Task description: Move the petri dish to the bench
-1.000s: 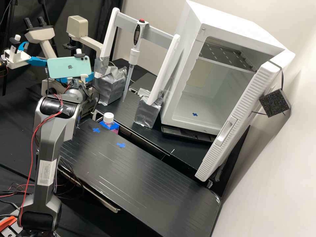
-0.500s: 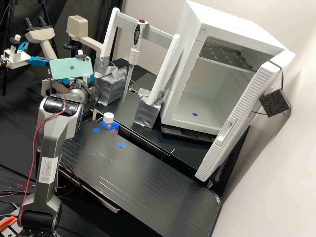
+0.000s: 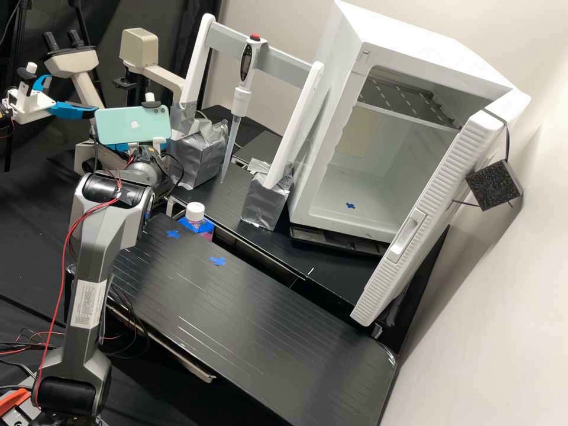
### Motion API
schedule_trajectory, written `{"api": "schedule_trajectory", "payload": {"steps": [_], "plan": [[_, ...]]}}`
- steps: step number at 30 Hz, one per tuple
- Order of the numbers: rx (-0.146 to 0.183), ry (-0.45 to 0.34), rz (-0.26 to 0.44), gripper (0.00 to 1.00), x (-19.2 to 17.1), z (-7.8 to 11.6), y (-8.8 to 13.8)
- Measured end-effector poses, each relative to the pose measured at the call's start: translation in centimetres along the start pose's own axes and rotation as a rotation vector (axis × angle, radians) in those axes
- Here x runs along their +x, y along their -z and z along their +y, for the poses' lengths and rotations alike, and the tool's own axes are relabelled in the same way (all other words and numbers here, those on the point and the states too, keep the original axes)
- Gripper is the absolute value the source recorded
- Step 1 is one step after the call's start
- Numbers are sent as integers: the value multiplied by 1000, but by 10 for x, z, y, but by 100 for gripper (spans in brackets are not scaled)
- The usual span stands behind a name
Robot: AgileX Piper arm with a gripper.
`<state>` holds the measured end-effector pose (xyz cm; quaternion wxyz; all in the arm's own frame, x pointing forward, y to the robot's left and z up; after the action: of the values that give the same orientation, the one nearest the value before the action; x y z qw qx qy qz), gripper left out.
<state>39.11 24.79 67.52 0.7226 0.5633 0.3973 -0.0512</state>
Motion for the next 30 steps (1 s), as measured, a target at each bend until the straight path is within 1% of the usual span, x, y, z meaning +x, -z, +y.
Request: {"api": "schedule_trajectory", "payload": {"steps": [1, 5, 7, 10, 12, 15, 19, 26, 30], "plan": [[5, -2, 2, 100, 0, 0, 0], [6, -6, 2, 100, -1, 2, -1], [13, -9, 6, 100, -1, 2, -2], [13, -7, 5, 100, -1, 2, -2], [25, -6, 1, 100, -2, 0, -3], [35, -7, -2, 100, -4, 0, -3], [37, -6, -6, 100, -8, 0, -2], [29, 9, -40, 100, -15, -1, 7], [30, 18, -46, 100, -19, -3, 13]]}}
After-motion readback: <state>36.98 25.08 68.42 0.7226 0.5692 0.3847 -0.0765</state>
